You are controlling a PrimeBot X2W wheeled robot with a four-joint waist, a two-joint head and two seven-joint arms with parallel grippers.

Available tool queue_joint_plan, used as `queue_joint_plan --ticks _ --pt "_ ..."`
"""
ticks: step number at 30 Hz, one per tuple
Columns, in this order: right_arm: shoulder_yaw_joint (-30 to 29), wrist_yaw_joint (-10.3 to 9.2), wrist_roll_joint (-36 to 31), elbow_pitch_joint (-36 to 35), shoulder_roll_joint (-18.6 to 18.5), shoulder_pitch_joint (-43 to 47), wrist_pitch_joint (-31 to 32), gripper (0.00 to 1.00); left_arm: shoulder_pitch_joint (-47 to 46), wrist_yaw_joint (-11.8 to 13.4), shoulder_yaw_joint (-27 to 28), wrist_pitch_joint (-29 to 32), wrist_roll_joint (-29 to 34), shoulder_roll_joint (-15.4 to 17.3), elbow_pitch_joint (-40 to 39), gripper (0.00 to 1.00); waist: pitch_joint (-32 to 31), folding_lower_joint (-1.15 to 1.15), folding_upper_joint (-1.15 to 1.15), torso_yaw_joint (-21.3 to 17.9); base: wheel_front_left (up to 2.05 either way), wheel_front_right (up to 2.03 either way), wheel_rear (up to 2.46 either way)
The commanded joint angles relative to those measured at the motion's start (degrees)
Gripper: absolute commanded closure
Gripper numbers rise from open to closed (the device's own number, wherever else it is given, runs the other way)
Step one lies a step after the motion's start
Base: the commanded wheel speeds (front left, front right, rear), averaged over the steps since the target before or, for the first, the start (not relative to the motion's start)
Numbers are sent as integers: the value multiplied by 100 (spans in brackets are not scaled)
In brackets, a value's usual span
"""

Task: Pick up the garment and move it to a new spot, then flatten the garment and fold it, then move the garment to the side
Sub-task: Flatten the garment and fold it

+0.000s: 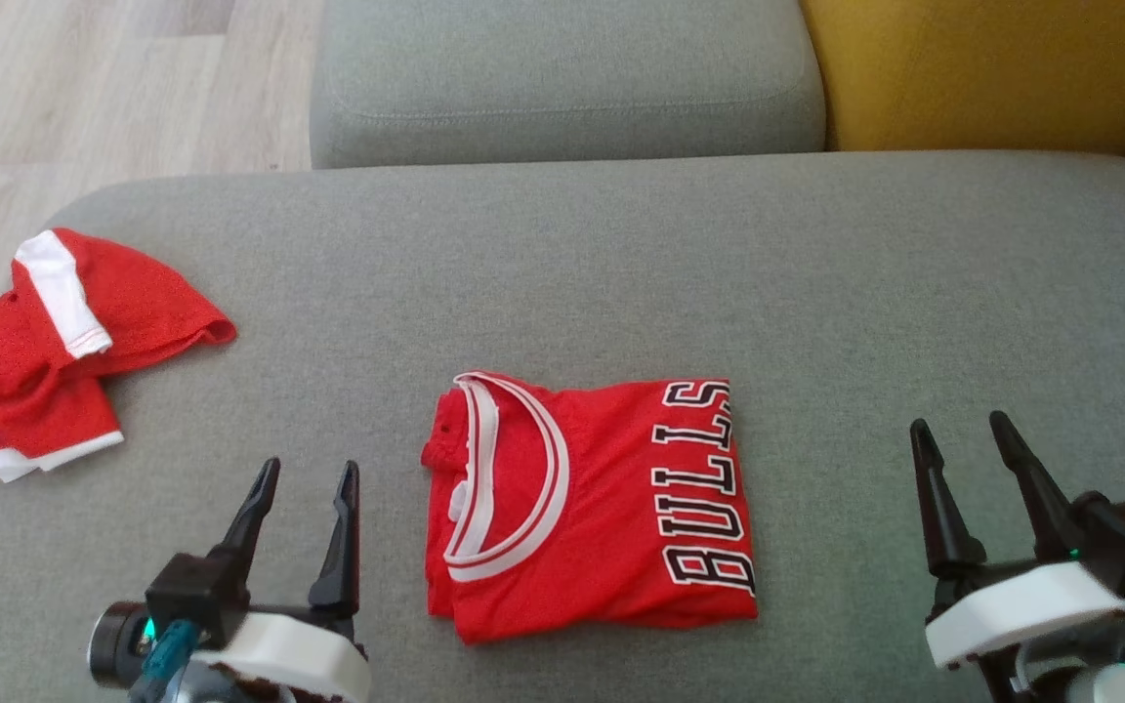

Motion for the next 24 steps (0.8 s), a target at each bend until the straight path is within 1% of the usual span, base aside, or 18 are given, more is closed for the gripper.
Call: queue_joint_plan --ticks 1,9,24 --pt "53 -5 -54 -322 -22 -40 60 0 -123 94 272 10 -34 140 -224 0 -66 0 0 12 0 0 0" --pt "20 -5 -68 -433 33 114 143 0 7 187 299 70 -8 240 -262 0 -154 0 0 37 0 0 0" --pt "-21 -5 -113 -470 87 111 186 0 -48 263 306 69 -46 291 -286 0 -128 0 0 59 0 0 0"
